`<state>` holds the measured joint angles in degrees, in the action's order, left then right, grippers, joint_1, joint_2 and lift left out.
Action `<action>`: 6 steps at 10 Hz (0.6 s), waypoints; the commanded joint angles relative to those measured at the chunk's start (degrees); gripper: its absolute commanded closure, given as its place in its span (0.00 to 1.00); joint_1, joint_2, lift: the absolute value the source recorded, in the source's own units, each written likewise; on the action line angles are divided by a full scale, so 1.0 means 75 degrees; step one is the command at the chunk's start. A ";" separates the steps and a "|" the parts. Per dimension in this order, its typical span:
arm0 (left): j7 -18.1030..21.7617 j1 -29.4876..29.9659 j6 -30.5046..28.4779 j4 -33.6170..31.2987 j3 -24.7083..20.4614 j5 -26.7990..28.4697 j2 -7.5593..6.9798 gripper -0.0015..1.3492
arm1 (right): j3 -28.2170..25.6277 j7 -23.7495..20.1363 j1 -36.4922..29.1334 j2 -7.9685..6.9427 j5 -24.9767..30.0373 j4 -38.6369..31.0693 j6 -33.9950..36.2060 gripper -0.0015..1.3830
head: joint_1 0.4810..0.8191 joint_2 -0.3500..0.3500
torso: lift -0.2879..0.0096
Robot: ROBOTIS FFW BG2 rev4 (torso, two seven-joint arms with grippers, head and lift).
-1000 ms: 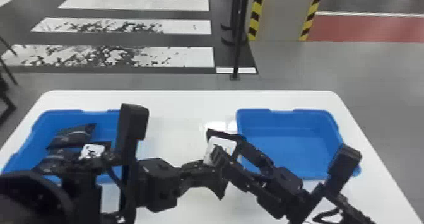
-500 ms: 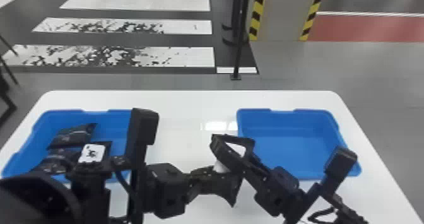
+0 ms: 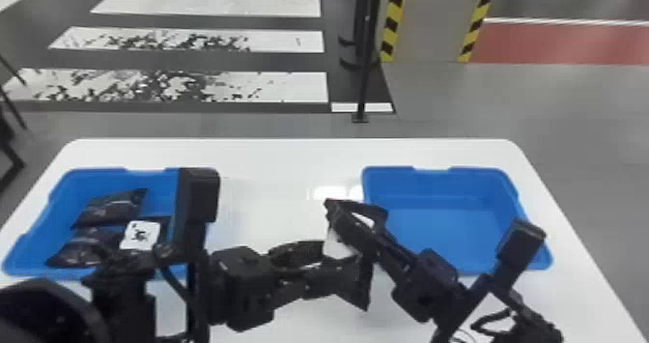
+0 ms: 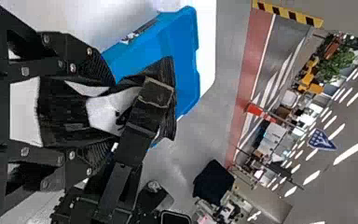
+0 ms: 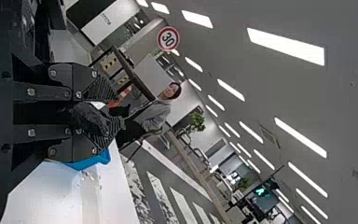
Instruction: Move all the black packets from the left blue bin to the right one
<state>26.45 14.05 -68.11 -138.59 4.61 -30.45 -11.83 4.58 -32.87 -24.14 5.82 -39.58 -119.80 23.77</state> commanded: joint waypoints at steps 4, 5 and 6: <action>0.0165 0.1239 0.1095 -0.0074 -0.1056 -0.0084 0.0359 0.12 | -0.1128 0.0118 0.1738 0.0384 0.0585 0.1676 -0.0188 0.92 | 0.63 0.40 | 0.50; 0.0188 0.1389 0.1151 -0.0074 -0.1270 -0.0129 0.0429 0.13 | -0.1448 0.0176 0.2188 0.0455 0.0905 0.2464 -0.0207 0.92 | 0.63 0.37 | 0.50; 0.0200 0.1520 0.1245 -0.0074 -0.1468 -0.0175 0.0488 0.13 | -0.1540 0.0211 0.2563 0.0525 0.1012 0.3232 -0.0170 0.92 | 0.63 0.35 | 0.50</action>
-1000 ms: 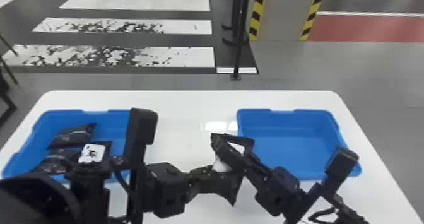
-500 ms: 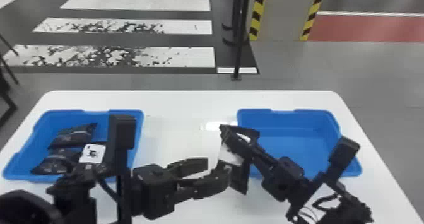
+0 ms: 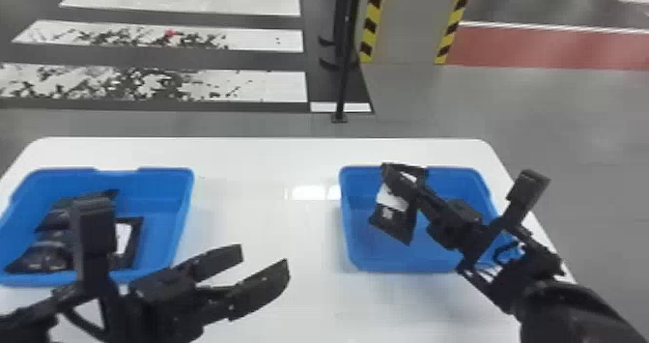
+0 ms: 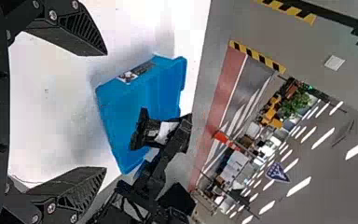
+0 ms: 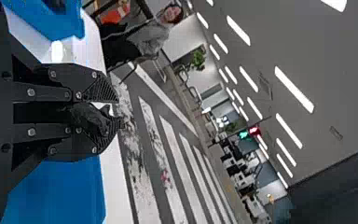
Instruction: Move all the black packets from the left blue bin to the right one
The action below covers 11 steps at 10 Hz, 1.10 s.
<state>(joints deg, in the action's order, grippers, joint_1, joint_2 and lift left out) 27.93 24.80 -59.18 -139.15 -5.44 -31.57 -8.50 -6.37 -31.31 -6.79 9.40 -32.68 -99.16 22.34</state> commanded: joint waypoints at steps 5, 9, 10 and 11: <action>0.0002 0.0161 0.0523 0.0000 -0.0874 0.0203 0.0184 0.13 | -0.0766 0.0659 0.0455 0.0070 0.1493 0.1193 -0.1311 0.09 | 0.63 0.21 | 0.50; -0.0068 -0.0064 0.0073 0.0019 -0.1956 0.0766 0.0149 0.13 | -0.0781 0.1292 -0.2489 -0.0726 0.1935 -0.1732 -0.2774 0.19 | 0.63 0.32 | 0.50; -0.0162 -0.0364 -0.0302 0.0113 -0.2108 0.0949 0.0067 0.13 | -0.0766 0.1374 -0.3201 -0.0949 0.2133 -0.2182 -0.3317 0.19 | 0.63 0.35 | 0.50; -0.0209 -0.0720 -0.0527 0.0338 -0.2154 0.1132 -0.0027 0.13 | -0.0750 0.1467 -0.3726 -0.1066 0.2225 -0.2557 -0.3524 0.19 | 0.63 0.40 | 0.50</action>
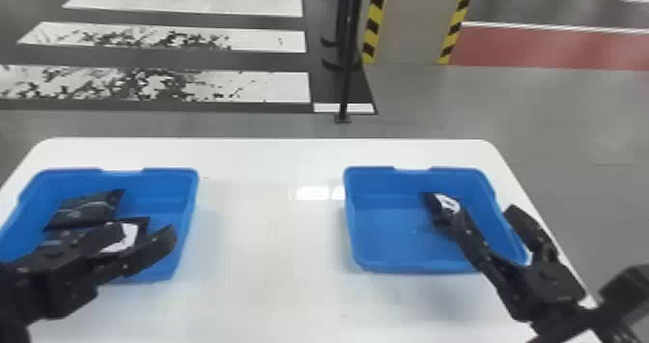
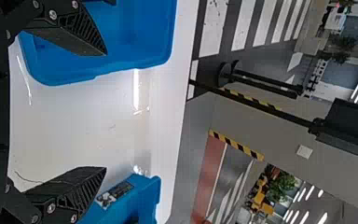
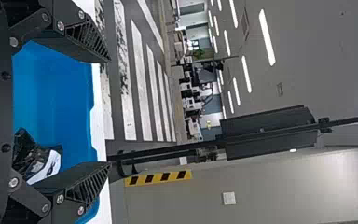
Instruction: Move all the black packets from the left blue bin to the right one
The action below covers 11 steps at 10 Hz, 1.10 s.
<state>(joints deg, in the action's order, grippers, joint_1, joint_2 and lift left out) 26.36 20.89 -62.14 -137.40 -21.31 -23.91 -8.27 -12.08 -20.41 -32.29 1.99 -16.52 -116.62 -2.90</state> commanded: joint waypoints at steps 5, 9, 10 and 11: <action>-0.0667 -0.1829 -0.1708 0.1342 0.0176 0.1284 -0.0233 0.13 | 0.0560 -0.0056 -0.1919 -0.0149 -0.0418 -0.0960 0.0349 0.19 | 0.63 0.60 | 0.50; -0.1077 -0.2729 -0.2365 0.2636 0.0237 0.1969 -0.0303 0.13 | 0.0560 -0.0197 -0.1900 -0.0102 -0.0494 -0.0922 0.0593 0.19 | 0.63 0.75 | 0.50; -0.1089 -0.2879 -0.2515 0.2917 0.0328 0.2106 -0.0338 0.13 | 0.0560 -0.0220 -0.1881 -0.0102 -0.0510 -0.0903 0.0649 0.19 | 0.63 0.76 | 0.50; -0.1159 -0.3029 -0.2590 0.3180 0.0389 0.2152 -0.0350 0.13 | 0.0560 -0.0232 -0.1881 -0.0102 -0.0540 -0.0885 0.0668 0.19 | 0.63 0.77 | 0.50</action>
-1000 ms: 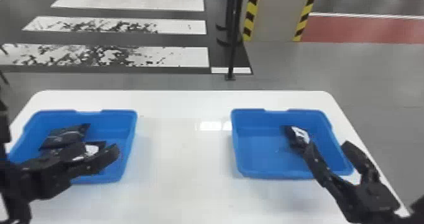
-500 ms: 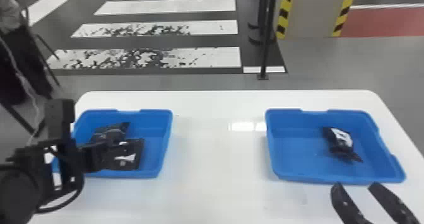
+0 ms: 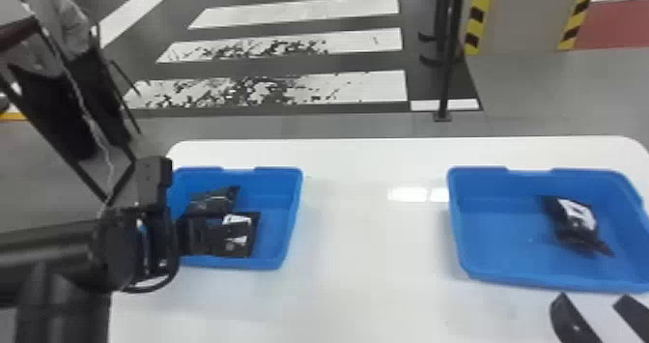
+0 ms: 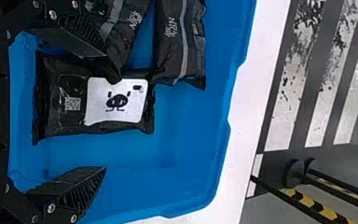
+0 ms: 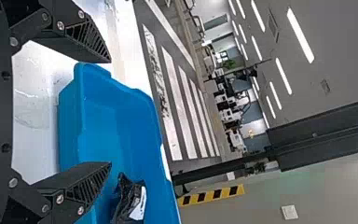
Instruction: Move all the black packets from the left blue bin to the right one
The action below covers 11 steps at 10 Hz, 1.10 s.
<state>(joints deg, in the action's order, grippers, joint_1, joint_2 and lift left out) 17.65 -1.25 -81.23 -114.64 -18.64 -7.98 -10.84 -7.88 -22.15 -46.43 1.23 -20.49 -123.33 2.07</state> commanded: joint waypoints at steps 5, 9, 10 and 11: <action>-0.0022 -0.1090 -0.0737 0.1794 0.0581 0.0150 -0.0114 0.25 | 0.0030 -0.0047 0.0041 0.0000 -0.0223 0.0104 0.0230 0.19 | 0.63 0.75 | 0.50; 0.0014 -0.0959 -0.0531 0.1926 0.0627 0.0288 -0.0125 0.90 | 0.0045 -0.0070 0.0060 0.0000 -0.0406 0.0198 0.0324 0.19 | 0.63 0.76 | 0.50; 0.0225 -0.0828 -0.0287 0.1832 0.0566 0.0181 -0.0137 0.90 | 0.0045 -0.0082 0.0060 0.0000 -0.0421 0.0198 0.0324 0.19 | 0.63 0.76 | 0.50; 0.0365 -0.0584 -0.0249 0.1307 0.0536 -0.0048 -0.0137 0.90 | 0.0045 -0.0082 0.0060 0.0000 -0.0421 0.0198 0.0324 0.19 | 0.63 0.76 | 0.50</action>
<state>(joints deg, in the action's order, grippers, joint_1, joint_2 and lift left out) 20.25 -6.66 -83.50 -102.54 -14.47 -7.40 -11.87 -7.54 -22.77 -45.98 1.23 -23.62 -121.73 4.49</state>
